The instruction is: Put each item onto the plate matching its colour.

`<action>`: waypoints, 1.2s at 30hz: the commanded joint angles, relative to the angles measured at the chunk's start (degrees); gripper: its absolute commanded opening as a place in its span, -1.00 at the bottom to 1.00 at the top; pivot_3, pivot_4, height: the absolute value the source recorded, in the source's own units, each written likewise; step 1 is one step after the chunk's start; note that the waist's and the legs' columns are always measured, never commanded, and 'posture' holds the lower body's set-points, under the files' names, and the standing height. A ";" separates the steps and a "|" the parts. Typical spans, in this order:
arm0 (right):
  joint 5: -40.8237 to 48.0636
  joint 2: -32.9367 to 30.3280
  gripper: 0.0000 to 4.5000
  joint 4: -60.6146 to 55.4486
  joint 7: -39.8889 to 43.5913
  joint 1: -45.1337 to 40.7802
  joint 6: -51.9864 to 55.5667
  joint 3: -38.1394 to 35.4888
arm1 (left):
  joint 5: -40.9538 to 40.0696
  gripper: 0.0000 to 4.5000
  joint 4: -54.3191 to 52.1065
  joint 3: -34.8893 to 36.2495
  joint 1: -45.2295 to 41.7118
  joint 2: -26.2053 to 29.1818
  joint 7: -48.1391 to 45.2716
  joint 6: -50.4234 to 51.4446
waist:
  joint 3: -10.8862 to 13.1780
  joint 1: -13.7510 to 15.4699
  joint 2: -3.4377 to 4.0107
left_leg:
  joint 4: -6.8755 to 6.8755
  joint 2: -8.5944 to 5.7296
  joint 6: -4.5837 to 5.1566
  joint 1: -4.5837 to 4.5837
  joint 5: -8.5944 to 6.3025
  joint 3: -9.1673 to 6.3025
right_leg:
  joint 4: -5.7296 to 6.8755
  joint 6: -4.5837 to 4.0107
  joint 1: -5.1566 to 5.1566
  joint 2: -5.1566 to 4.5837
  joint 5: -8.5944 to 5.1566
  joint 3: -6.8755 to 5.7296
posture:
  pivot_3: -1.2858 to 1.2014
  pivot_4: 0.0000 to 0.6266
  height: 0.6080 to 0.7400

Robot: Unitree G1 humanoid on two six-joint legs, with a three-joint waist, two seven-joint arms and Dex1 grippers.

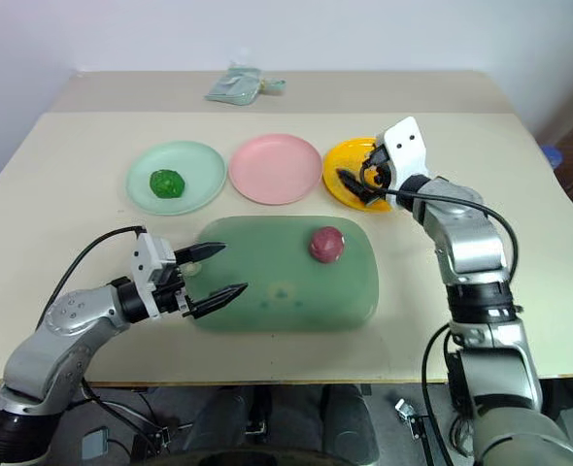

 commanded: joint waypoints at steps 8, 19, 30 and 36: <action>1.30 -6.06 0.98 -8.18 8.57 9.15 3.53 5.45 | -0.33 1.00 0.09 -0.99 -2.24 0.05 -1.09 -0.39 | -0.01 0.15 0.01 | 0.04 0.02 -0.04 0.11 0.01 -0.02 | 0.04 -0.01 0.04 -0.05 0.00 0.04 | 0.03 -0.52 1.00; -0.13 -1.03 -0.05 -5.68 5.18 5.45 1.52 6.45 | -0.31 1.00 -0.38 1.39 0.20 0.47 0.94 -0.46 | 0.00 0.27 0.00 | 0.04 0.01 -0.06 0.07 0.02 -0.02 | -0.01 -0.01 0.03 -0.06 0.00 0.03 | 0.03 -0.52 1.00; -10.55 21.92 0.17 26.25 -17.79 -17.50 -6.17 7.31 | 1.90 1.00 0.95 7.66 3.25 -0.93 7.23 -2.83 | -0.02 -0.90 0.00 | -0.04 -0.06 -0.19 0.01 0.10 -0.05 | 0.09 -0.02 -0.10 -0.01 0.00 -0.01 | 0.03 -0.52 1.00; -10.91 23.84 0.98 33.85 -16.94 -21.90 -14.98 5.17 | 2.03 1.00 -2.16 9.09 6.88 -1.58 9.21 -2.85 | 0.02 -1.30 0.05 | -0.09 -0.04 -0.19 0.00 0.09 -0.02 | 0.11 -0.02 -0.15 0.04 0.00 -0.01 | 0.03 -0.52 1.00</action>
